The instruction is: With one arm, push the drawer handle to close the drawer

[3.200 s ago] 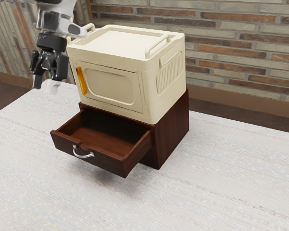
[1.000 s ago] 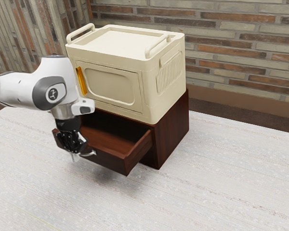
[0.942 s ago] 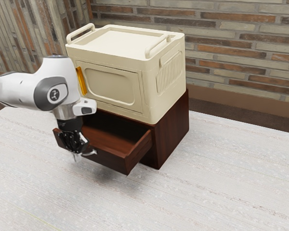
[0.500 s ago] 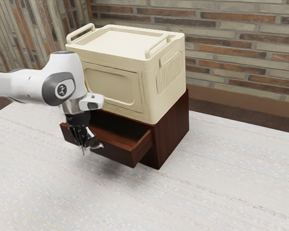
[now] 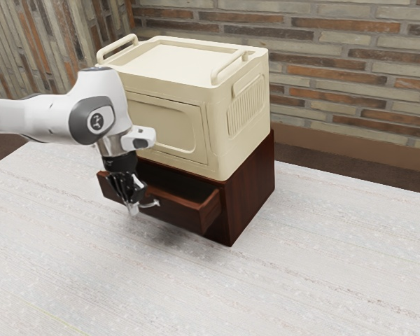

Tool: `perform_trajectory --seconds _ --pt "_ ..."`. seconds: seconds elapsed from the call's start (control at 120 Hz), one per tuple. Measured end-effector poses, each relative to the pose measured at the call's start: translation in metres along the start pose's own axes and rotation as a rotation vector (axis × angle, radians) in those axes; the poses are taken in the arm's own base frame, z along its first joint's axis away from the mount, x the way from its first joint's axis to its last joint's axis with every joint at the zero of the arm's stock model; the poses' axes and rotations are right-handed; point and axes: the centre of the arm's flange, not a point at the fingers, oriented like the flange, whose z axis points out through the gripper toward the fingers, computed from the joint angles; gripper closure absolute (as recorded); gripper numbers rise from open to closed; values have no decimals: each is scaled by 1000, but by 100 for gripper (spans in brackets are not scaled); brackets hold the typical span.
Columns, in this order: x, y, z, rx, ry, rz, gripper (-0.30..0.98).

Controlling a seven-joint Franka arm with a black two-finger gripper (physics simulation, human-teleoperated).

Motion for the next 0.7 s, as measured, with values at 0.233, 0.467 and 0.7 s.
perform_trajectory --seconds 0.233,0.467,0.7 --pt "17 1 6 -12 -3 -4 79" --pt "31 4 5 -19 6 -10 78" --pt "39 6 2 -21 17 -18 79"
